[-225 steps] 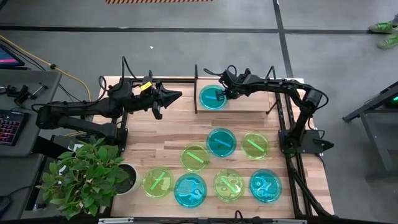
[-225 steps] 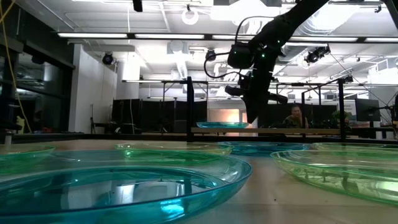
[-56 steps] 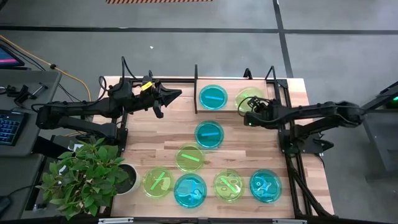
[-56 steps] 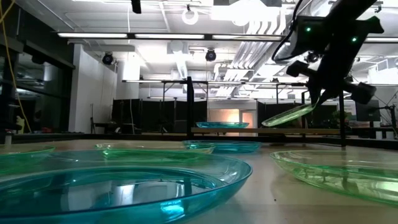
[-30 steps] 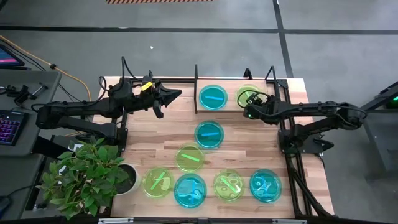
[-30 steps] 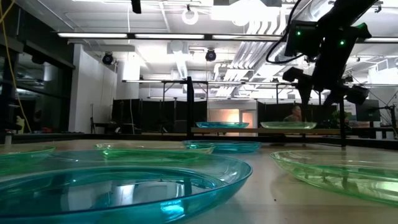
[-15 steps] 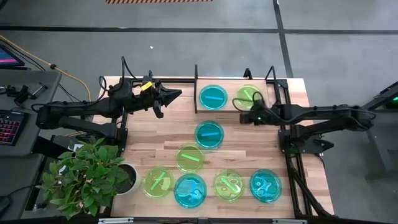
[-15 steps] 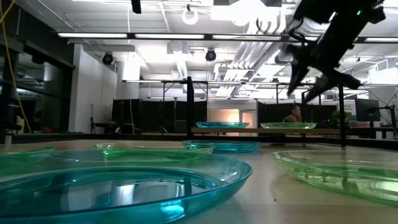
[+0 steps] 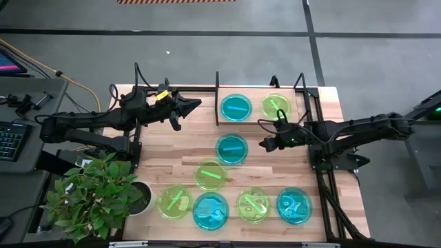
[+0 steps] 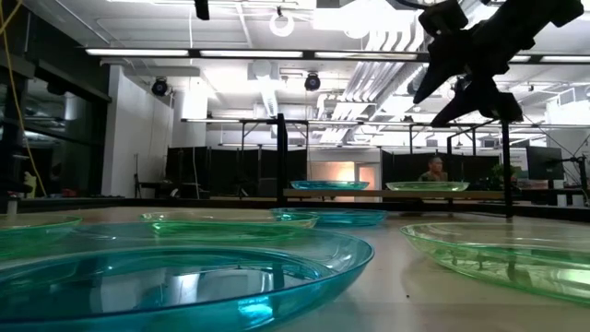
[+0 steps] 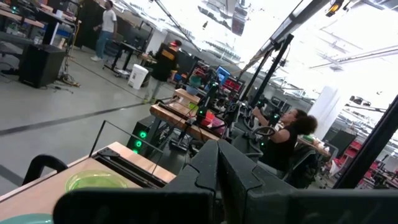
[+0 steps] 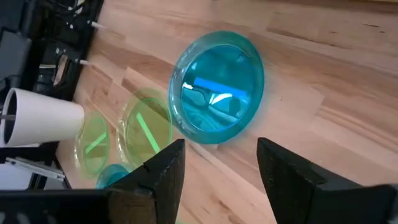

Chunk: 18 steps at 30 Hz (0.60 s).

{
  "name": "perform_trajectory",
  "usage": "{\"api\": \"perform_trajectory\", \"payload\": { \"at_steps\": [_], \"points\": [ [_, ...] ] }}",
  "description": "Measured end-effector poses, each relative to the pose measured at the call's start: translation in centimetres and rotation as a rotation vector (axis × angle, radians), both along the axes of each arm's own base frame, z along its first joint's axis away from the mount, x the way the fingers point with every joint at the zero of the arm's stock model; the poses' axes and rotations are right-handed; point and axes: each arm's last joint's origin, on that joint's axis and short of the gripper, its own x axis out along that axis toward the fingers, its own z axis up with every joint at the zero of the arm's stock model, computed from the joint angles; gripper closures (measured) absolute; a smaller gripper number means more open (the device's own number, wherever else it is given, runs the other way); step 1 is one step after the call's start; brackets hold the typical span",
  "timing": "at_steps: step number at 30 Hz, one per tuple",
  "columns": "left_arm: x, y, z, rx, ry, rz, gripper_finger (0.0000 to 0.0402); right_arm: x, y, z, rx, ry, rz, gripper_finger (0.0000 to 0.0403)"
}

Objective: Place and stack plates onto a shelf
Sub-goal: Stack the top blue plate on top of the blue plate on the shelf

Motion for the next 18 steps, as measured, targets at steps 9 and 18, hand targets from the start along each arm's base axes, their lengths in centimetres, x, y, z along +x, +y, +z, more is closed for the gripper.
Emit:
{"api": "perform_trajectory", "payload": {
  "at_steps": [9,18],
  "points": [
    [0.0,0.0,-0.3,-0.004,0.028,-0.001,0.0401,0.0,0.0,0.0,0.025,-0.006,-0.036,0.0219],
    [0.1,0.0,-0.9,-0.051,0.089,-0.007,0.0401,1.1,0.1,-1.3,0.162,0.037,-0.143,0.0219]
  ]
}}
